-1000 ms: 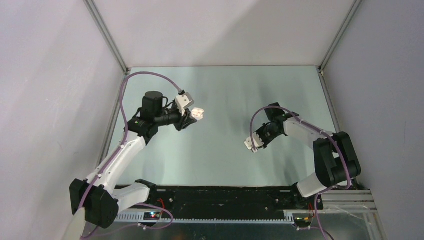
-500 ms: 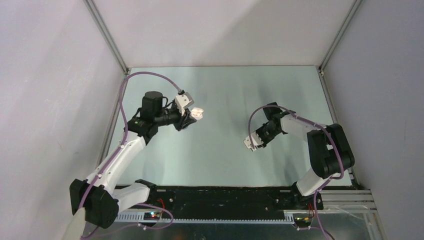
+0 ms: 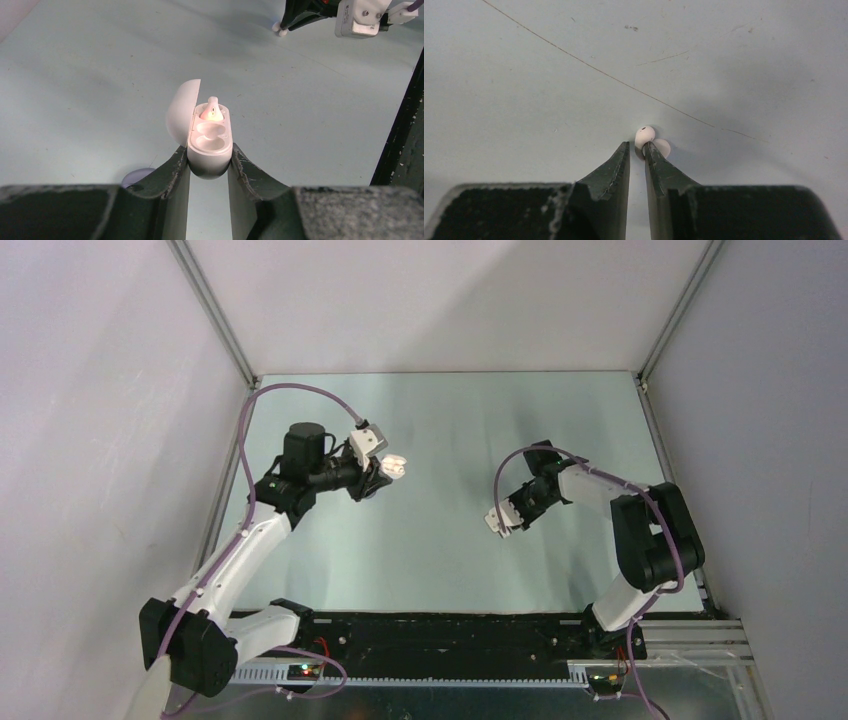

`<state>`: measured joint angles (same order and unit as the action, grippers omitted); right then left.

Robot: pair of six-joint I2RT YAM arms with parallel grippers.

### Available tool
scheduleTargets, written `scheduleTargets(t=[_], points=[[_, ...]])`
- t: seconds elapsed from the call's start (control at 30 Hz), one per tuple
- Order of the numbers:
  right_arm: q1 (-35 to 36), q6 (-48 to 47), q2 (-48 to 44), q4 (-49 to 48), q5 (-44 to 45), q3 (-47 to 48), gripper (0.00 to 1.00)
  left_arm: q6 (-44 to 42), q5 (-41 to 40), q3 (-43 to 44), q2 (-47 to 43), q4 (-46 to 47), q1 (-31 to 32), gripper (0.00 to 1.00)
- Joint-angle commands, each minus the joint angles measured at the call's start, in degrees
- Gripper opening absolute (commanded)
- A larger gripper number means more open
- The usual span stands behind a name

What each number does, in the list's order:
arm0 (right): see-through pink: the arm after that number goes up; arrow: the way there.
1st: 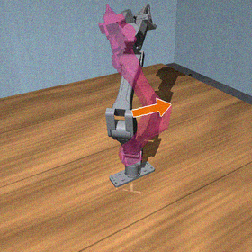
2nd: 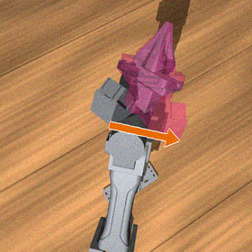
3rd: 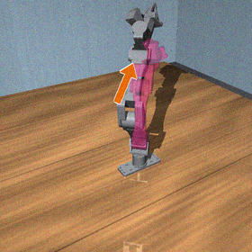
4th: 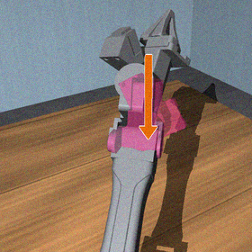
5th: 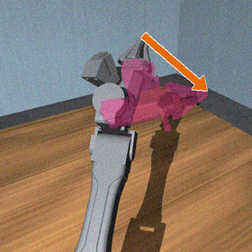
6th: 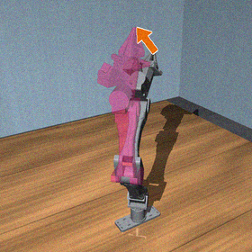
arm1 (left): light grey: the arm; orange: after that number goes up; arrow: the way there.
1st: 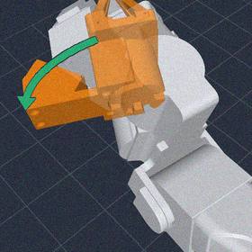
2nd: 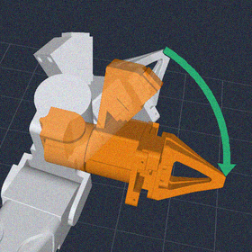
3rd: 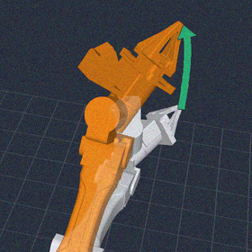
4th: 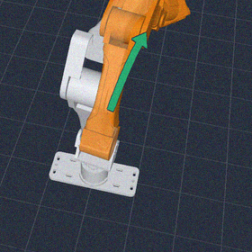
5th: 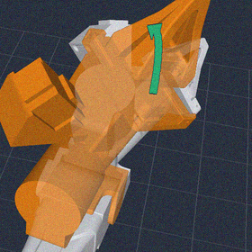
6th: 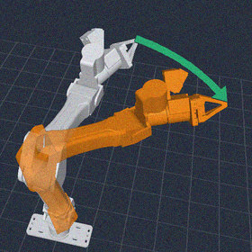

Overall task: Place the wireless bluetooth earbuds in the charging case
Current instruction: Pick up the earbud from the center of the board.

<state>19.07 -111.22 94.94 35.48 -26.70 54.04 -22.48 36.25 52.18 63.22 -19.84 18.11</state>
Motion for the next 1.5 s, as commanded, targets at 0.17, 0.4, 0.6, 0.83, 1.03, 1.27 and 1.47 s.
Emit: scheduleTargets(t=[0.17,0.4,0.6,0.83,1.03,1.27,1.47], points=[[1.0,2.3,1.8,-4.7,-2.5,3.4,0.22,0.7,0.5,0.6,-0.2,2.2,-0.6,0.0],[1.8,2.3,2.5,-7.0,-2.0,3.8,0.25,0.8,0.7,0.9,-0.2,2.3,-0.5,0.0],[1.9,3.3,3.2,-7.6,-1.7,5.1,0.24,0.7,0.7,0.7,-0.3,2.3,-0.6,0.0],[2.1,5.9,4.2,-4.7,-1.1,7.7,0.08,1.2,1.0,0.0,-0.5,3.5,-0.6,0.0],[3.5,16.3,1.7,4.2,-1.7,14.7,0.0,1.7,2.1,-0.4,0.0,5.7,-0.5,0.0],[6.4,43.1,-5.6,25.5,-13.6,32.9,0.0,7.8,9.7,-0.2,5.7,16.0,-0.5,0.0],[9.1,67.9,-6.5,22.1,-21.5,48.1,0.0,17.6,16.7,0.8,10.4,31.0,-0.3,0.0]])
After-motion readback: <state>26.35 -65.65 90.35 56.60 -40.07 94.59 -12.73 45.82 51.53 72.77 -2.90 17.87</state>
